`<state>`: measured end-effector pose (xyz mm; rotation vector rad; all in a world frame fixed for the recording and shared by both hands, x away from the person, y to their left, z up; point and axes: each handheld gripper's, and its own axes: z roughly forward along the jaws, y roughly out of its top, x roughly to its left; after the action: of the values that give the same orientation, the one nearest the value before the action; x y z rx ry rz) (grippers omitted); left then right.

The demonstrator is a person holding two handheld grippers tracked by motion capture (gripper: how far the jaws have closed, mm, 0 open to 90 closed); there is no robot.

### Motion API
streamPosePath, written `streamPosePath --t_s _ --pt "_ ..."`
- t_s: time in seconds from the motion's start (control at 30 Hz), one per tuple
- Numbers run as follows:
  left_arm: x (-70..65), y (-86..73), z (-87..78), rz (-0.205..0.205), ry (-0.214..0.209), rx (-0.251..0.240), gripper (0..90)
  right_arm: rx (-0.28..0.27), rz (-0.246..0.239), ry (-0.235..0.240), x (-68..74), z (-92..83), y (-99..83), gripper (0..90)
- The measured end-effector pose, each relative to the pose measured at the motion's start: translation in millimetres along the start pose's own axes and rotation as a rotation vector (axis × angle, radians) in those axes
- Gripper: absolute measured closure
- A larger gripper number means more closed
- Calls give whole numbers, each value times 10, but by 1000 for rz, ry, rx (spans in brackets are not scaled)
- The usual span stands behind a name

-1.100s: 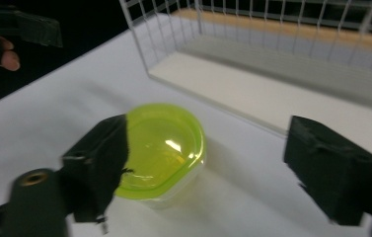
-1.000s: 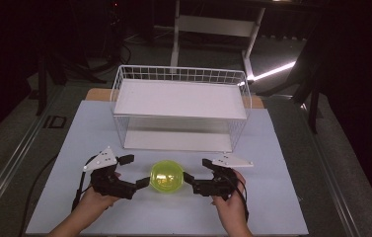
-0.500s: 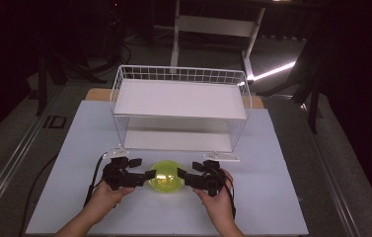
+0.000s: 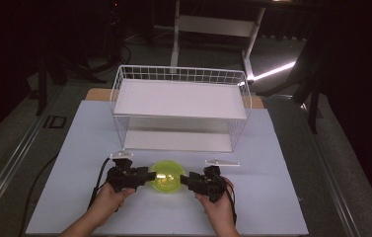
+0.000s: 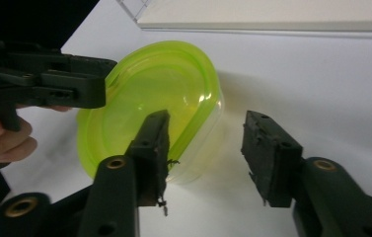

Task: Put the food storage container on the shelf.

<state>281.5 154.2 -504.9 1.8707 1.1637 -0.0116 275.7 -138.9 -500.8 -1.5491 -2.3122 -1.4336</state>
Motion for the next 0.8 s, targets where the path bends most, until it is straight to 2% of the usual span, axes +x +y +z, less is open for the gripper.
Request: streamPosePath --t_s 0.07,0.13,0.2,0.3,0.47,0.53,0.63,0.8 --pt "-1 -18 -4 -1 -32 9 616 7 18 13 -4 -3 -4 568" --pt "-23 -21 -17 5 -41 18 646 13 19 19 9 -5 -2 605" --pt "-65 -24 -30 23 -25 23 667 21 9 21 35 -5 1 663" --pt "-126 -27 -47 35 -23 32 698 34 8 14 72 4 -7 697" --pt "-199 -66 -90 32 -51 50 755 23 9 7 117 -37 -23 766" --pt "-255 -94 -97 69 -19 49 794 13 -1 3 129 -70 -20 789" --pt "-233 -83 -96 34 -41 46 802 13 -40 -21 167 -91 -19 792" --pt "-221 -6 -101 -2 -67 22 809 -29 -83 -47 216 -152 55 792"
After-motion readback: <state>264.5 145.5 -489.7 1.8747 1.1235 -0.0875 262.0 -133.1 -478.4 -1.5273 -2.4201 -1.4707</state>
